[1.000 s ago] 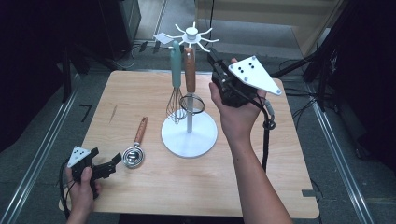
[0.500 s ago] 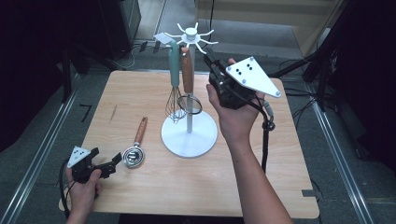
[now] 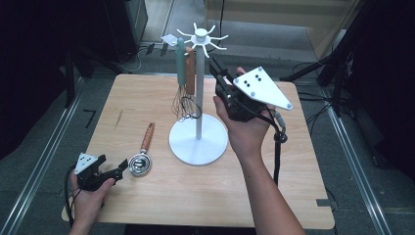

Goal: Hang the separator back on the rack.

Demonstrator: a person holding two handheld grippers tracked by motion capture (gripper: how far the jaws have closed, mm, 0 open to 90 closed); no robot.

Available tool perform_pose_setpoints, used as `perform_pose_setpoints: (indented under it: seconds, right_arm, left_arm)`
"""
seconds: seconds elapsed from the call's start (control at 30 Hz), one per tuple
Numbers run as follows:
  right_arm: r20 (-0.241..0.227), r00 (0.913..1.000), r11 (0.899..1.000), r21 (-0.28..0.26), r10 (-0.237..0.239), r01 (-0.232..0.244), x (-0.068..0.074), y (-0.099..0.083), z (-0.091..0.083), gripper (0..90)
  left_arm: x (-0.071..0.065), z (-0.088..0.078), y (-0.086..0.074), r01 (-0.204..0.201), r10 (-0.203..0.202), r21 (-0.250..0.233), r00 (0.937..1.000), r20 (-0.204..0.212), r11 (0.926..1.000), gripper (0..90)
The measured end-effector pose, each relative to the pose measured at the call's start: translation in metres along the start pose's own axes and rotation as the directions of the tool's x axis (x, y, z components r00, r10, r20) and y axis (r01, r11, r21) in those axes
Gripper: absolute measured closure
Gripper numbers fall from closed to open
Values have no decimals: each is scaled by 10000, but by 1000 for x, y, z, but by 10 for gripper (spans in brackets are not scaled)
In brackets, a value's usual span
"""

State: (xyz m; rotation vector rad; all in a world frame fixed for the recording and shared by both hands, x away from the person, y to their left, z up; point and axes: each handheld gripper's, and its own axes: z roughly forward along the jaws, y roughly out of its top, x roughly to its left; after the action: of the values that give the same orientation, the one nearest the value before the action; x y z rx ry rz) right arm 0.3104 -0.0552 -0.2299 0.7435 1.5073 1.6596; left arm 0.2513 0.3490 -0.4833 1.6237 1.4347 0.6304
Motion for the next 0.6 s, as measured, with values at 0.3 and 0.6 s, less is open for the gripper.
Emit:
perform_pose_setpoints:
  seconds: [0.3, 0.6]
  right_arm:
    - [93, 10000, 9961, 886, -15, 6, -11, -42, -17, 827]
    - [307, 9991, 9868, 1586, 284, -329, -23, -87, -42, 794]
  left_arm:
    - [-2, 3, 0, -281, 257, 215, 9941, 1058, 9994, 449]
    - [-2, 6, 1, -278, 217, 624, 9950, 975, 9977, 600]
